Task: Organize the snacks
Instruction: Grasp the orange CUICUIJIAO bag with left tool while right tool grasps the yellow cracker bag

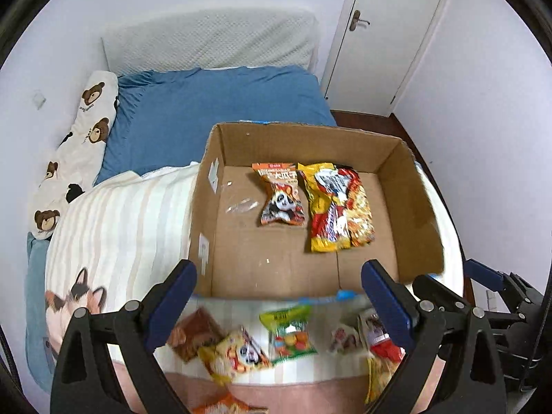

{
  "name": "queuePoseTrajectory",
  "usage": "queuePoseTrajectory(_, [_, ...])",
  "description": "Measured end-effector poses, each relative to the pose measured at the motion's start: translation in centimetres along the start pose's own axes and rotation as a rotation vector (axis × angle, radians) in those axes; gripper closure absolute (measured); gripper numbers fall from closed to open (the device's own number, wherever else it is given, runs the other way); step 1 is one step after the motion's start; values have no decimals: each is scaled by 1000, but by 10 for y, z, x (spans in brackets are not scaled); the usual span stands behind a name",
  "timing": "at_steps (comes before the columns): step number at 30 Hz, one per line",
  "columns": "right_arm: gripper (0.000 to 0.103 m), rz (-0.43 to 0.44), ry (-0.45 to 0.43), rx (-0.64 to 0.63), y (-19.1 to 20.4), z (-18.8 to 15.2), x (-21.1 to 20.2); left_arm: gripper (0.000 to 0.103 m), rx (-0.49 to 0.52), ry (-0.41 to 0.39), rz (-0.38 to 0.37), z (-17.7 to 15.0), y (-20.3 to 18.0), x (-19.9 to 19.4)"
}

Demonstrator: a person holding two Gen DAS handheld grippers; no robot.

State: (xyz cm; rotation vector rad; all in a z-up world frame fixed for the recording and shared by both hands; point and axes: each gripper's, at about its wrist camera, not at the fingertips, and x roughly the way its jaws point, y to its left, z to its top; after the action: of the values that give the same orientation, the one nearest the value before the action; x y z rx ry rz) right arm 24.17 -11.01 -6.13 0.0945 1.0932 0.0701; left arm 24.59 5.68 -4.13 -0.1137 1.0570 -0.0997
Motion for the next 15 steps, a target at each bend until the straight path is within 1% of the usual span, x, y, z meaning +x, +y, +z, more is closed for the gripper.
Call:
queuePoseTrajectory(3, [5,25,21,19,-5,-22,-9,5,-15,6,4,-19,1,-14])
queuePoseTrajectory(6, [5,43,59,52,-15,-47,-7,5,-55,38,5,-44,8,-17])
queuePoseTrajectory(9, [5,48,114,101,-33,-73,6,5,-106,103,15,-73,21,-7])
queuePoseTrajectory(11, [5,48,155,137,-48,-89,20,5,-154,164,23,-98,33,5])
queuePoseTrajectory(14, [5,34,215,180,-71,-112,37,5,-235,253,54,-136,53,26])
queuePoseTrajectory(15, [5,28,243,201,-81,-122,44,5,-259,269,69,-147,60,32])
